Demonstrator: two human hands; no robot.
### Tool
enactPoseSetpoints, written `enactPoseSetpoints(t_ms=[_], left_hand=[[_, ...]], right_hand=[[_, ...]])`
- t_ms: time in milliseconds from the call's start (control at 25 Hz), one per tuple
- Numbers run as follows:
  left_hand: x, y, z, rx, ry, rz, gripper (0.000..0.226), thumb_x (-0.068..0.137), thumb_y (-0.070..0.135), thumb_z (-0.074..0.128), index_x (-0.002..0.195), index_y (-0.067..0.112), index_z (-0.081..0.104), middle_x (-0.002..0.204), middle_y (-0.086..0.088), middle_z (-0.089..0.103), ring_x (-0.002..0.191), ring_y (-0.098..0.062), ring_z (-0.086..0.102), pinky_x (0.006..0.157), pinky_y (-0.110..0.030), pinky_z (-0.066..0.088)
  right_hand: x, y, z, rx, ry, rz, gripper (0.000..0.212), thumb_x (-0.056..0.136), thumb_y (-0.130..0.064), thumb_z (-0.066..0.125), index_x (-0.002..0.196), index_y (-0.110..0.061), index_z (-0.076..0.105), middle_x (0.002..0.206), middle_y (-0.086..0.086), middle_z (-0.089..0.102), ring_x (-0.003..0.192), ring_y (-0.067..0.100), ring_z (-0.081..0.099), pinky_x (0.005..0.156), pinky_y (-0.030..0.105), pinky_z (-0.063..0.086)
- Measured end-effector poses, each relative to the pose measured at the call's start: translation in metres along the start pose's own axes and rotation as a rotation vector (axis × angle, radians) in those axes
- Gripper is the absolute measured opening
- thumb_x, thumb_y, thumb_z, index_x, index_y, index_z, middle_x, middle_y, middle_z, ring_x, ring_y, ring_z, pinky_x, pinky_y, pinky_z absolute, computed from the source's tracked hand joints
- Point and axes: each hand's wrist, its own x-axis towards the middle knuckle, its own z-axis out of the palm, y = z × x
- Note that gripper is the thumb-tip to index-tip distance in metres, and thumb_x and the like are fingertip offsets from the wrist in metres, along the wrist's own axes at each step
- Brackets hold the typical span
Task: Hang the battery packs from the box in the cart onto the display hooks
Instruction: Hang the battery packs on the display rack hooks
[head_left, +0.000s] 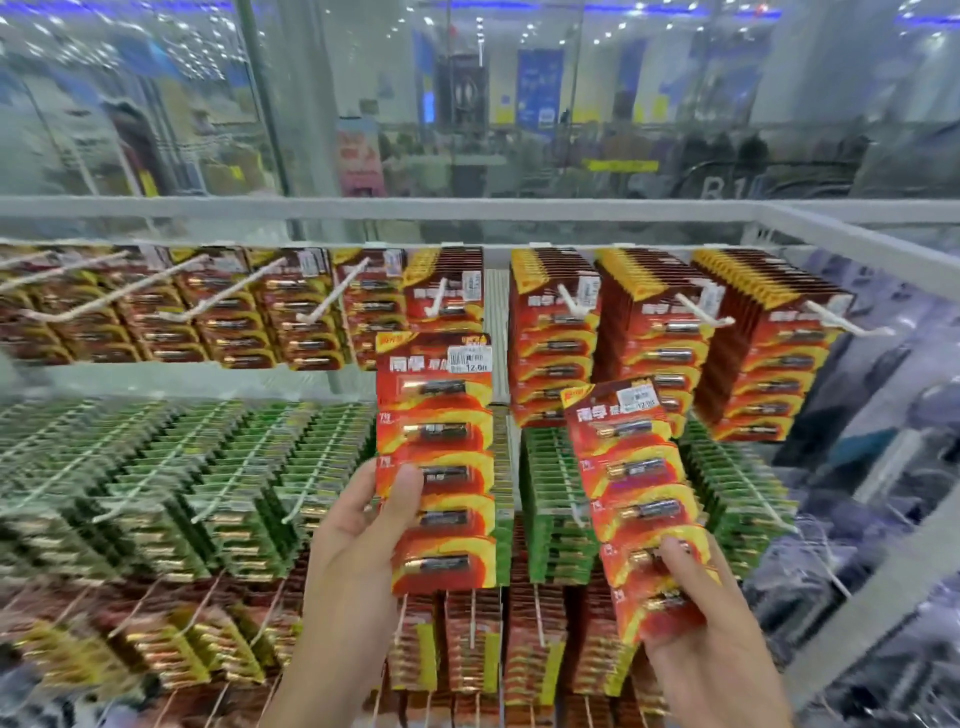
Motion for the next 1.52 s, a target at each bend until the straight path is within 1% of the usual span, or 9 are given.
enactPoseSetpoints(t_ms=[200, 440, 680, 760, 840, 920, 1080, 1200, 1520], left_hand=[[0.016, 0.02, 0.009, 0.062, -0.009, 0.091, 0.027, 0.094, 0.034, 0.063, 0.118, 0.024, 0.072, 0.104, -0.007, 0.08, 0.087, -0.028, 0.079, 0.061, -0.034, 0.063], [0.021, 0.016, 0.014, 0.044, -0.002, 0.076, 0.029, 0.096, 0.034, 0.064, 0.122, 0.024, 0.072, 0.106, -0.004, 0.08, 0.092, -0.025, 0.079, 0.061, -0.032, 0.063], [0.025, 0.011, 0.013, 0.057, 0.029, 0.089, 0.031, 0.094, 0.037, 0.063, 0.12, 0.023, 0.072, 0.105, -0.003, 0.081, 0.09, -0.025, 0.079, 0.064, -0.037, 0.063], [0.033, 0.011, 0.013, 0.078, 0.019, 0.084, 0.031, 0.095, 0.037, 0.063, 0.12, 0.022, 0.072, 0.105, -0.004, 0.081, 0.091, -0.026, 0.079, 0.07, -0.042, 0.063], [0.048, 0.009, 0.015, 0.096, 0.007, 0.082, 0.028, 0.097, 0.036, 0.063, 0.119, 0.023, 0.072, 0.105, -0.004, 0.08, 0.092, -0.027, 0.079, 0.076, -0.044, 0.062], [0.069, 0.006, 0.018, 0.119, 0.006, 0.087, 0.026, 0.099, 0.036, 0.062, 0.12, 0.025, 0.071, 0.107, -0.004, 0.08, 0.094, -0.027, 0.078, 0.081, -0.044, 0.06], [0.119, 0.006, 0.023, 0.179, 0.006, 0.088, 0.025, 0.102, 0.037, 0.06, 0.118, 0.023, 0.071, 0.103, -0.003, 0.081, 0.089, -0.023, 0.079, 0.063, -0.034, 0.062], [0.139, 0.001, 0.025, 0.228, 0.001, 0.088, 0.023, 0.103, 0.038, 0.059, 0.116, 0.024, 0.071, 0.103, -0.001, 0.081, 0.092, -0.021, 0.079, 0.07, -0.035, 0.061], [0.142, -0.015, 0.017, 0.218, 0.022, 0.166, 0.019, 0.101, 0.036, 0.061, 0.113, 0.025, 0.071, 0.099, 0.005, 0.081, 0.089, -0.016, 0.079, 0.069, -0.032, 0.062]], right_hand=[[-0.002, -0.002, 0.001, -0.004, -0.028, 0.003, 0.082, 0.061, -0.011, 0.078, 0.141, -0.015, 0.058, 0.122, 0.017, 0.071, 0.085, 0.032, 0.07, 0.045, 0.03, 0.057], [-0.005, -0.004, 0.001, -0.018, -0.073, 0.003, 0.092, 0.041, -0.012, 0.094, 0.128, -0.012, 0.066, 0.101, 0.015, 0.072, 0.067, 0.026, 0.073, 0.038, 0.027, 0.052], [-0.008, -0.011, -0.001, 0.054, -0.071, -0.054, 0.07, 0.07, -0.007, 0.072, 0.138, -0.007, 0.058, 0.08, 0.009, 0.071, 0.048, 0.017, 0.066, 0.032, 0.022, 0.045], [-0.007, -0.011, -0.002, 0.049, -0.085, -0.059, 0.084, 0.058, -0.011, 0.091, 0.136, -0.008, 0.06, 0.085, 0.01, 0.07, 0.051, 0.018, 0.067, 0.034, 0.022, 0.047], [-0.005, -0.013, -0.002, 0.03, -0.085, -0.069, 0.114, 0.021, -0.019, 0.108, 0.128, -0.011, 0.066, 0.092, 0.012, 0.073, 0.061, 0.021, 0.072, 0.041, 0.026, 0.053], [-0.003, -0.017, -0.003, 0.038, -0.101, -0.088, 0.114, 0.014, -0.023, 0.108, 0.121, -0.013, 0.071, 0.098, 0.012, 0.075, 0.07, 0.023, 0.074, 0.05, 0.03, 0.058], [-0.001, -0.033, 0.005, 0.065, -0.133, -0.164, 0.101, 0.024, -0.026, 0.108, 0.118, -0.015, 0.072, 0.099, 0.009, 0.074, 0.071, 0.018, 0.073, 0.051, 0.027, 0.058], [0.002, -0.043, 0.01, 0.036, -0.127, -0.224, 0.103, 0.03, -0.028, 0.108, 0.124, -0.016, 0.068, 0.097, 0.007, 0.072, 0.065, 0.013, 0.069, 0.044, 0.022, 0.053], [0.015, -0.049, 0.001, -0.007, -0.087, -0.269, 0.071, 0.08, -0.018, 0.073, 0.147, -0.013, 0.05, 0.115, 0.01, 0.072, 0.087, 0.019, 0.071, 0.059, 0.029, 0.06]])
